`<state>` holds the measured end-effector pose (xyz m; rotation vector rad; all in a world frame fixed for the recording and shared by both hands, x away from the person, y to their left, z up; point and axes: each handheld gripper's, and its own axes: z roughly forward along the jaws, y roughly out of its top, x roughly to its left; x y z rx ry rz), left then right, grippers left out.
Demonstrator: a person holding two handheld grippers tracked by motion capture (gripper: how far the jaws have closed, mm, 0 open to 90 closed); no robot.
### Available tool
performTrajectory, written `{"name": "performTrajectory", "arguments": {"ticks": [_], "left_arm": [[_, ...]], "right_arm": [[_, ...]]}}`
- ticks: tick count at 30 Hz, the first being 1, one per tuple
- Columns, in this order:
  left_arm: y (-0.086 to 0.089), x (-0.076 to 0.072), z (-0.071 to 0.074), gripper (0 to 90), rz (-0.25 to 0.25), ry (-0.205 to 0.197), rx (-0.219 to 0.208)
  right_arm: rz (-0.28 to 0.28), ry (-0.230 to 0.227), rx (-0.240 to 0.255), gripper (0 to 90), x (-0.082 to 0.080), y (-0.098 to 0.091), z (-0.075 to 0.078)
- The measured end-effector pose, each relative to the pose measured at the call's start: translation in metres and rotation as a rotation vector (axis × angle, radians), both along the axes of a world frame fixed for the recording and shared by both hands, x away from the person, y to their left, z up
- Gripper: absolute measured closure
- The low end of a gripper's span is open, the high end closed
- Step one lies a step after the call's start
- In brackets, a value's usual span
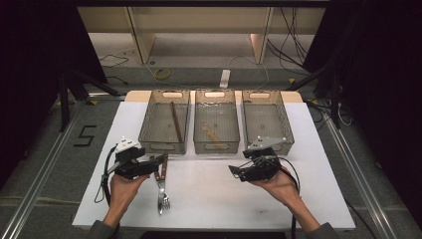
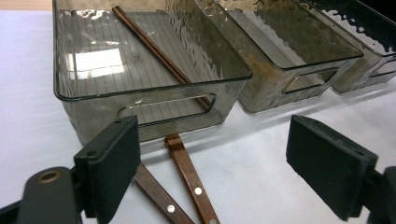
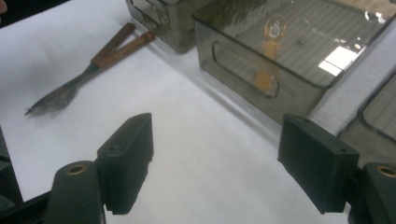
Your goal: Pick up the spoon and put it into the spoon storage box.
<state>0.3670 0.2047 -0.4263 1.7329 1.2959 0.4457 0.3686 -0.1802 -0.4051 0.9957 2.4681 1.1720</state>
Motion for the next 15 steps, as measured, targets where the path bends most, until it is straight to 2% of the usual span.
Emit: {"name": "performTrajectory", "arguments": {"ticks": [4, 9, 12, 15], "left_arm": [[0.000, 0.001, -0.001, 19.9, -0.009, -0.003, 0.001], [0.001, 0.005, -0.001, 31.3, -0.050, -0.024, 0.015], [0.001, 0.009, -0.001, 38.7, -0.093, -0.018, 0.029], [0.000, 0.012, -0.002, 47.5, -0.121, 0.000, 0.015]], "right_arm": [[-0.011, 0.010, 0.004, 27.2, -0.005, -0.005, -0.006], [-0.014, 0.006, 0.021, 27.2, -0.012, -0.010, -0.008], [-0.006, 0.010, 0.017, 27.2, -0.017, -0.012, -0.011], [0.001, 0.025, 0.005, 27.2, -0.022, -0.013, -0.014]]}}
